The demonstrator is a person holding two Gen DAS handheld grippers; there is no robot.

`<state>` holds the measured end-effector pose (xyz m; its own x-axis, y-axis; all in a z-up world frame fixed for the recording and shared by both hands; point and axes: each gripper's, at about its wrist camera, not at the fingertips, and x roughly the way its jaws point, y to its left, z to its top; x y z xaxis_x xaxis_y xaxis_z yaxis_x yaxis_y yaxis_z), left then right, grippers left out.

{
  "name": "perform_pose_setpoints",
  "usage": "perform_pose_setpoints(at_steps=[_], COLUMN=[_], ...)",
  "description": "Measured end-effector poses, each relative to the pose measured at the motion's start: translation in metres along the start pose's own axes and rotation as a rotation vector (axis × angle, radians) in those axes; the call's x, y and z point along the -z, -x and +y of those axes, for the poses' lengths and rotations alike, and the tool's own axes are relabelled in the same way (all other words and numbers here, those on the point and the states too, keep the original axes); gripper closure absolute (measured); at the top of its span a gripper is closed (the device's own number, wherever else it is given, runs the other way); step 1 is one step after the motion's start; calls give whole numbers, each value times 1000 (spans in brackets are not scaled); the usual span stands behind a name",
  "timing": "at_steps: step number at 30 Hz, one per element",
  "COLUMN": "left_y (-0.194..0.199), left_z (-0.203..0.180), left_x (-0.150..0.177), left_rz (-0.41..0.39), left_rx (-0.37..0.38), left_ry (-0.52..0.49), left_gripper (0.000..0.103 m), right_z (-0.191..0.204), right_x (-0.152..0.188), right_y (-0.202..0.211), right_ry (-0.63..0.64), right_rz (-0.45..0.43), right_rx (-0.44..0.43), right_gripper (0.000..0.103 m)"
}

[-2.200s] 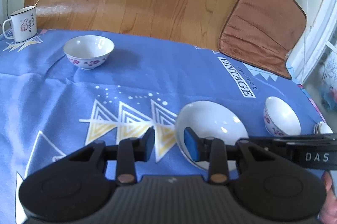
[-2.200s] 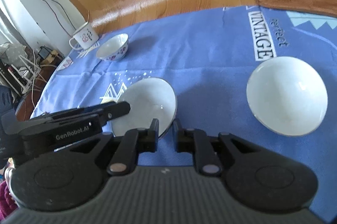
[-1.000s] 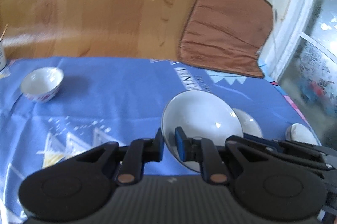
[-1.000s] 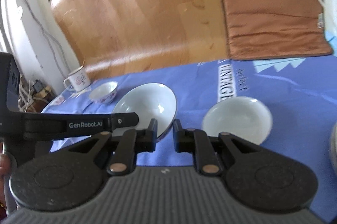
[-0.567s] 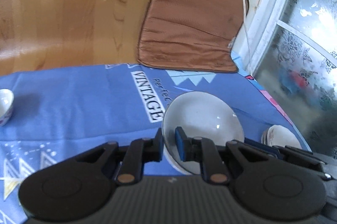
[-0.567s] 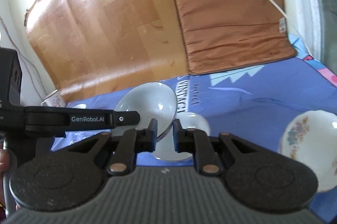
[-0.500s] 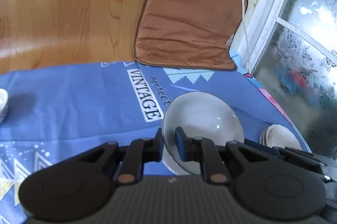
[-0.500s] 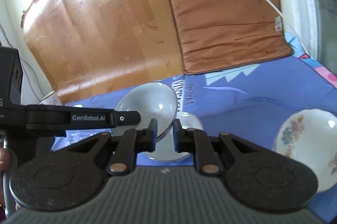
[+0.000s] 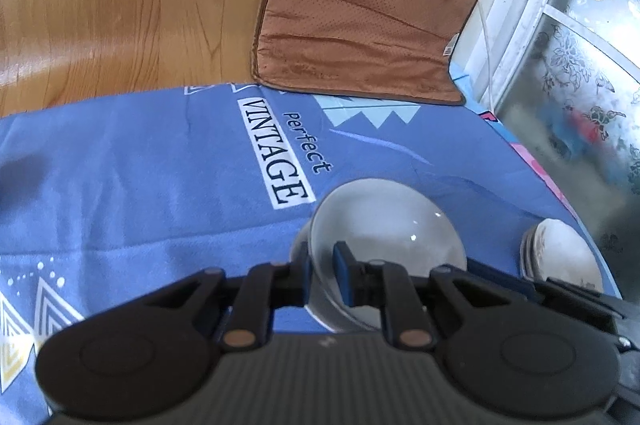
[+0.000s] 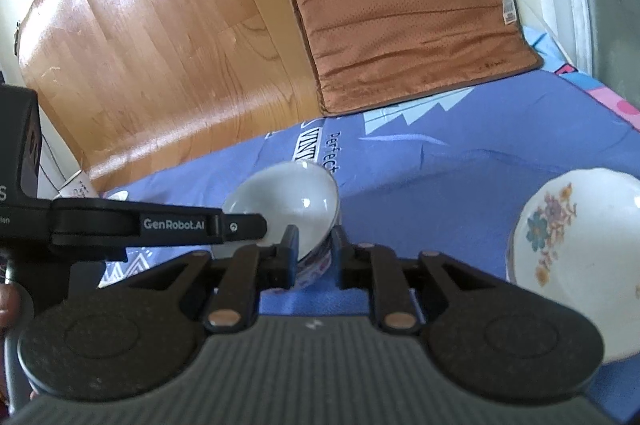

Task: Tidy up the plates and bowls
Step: 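Lower the held bowl into the other white bowl and open the right gripper, then move the right gripper to the flower-patterned bowl beside the mug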

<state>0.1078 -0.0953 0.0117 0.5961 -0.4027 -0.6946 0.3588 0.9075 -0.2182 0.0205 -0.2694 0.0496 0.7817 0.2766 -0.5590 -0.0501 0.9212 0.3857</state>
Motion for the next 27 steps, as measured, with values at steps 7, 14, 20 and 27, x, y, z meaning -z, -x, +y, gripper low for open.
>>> perform_pose_setpoints(at_steps=[7, 14, 20, 27], left_y=[13, 38, 59, 78], left_z=[0, 14, 43, 108], left_x=[1, 0, 9, 29], left_rz=[-38, -107, -149, -176], left_rx=[-2, -31, -58, -148], left_ry=[-8, 18, 65, 185], left_gripper=[84, 76, 76, 76], right_z=[2, 8, 35, 67], right_x=[-3, -6, -7, -3], right_y=[6, 16, 19, 5], right_ry=[20, 17, 76, 132], right_rz=[-67, -107, -124, -64], right_rx=[41, 33, -20, -92], right_gripper=[70, 69, 69, 69])
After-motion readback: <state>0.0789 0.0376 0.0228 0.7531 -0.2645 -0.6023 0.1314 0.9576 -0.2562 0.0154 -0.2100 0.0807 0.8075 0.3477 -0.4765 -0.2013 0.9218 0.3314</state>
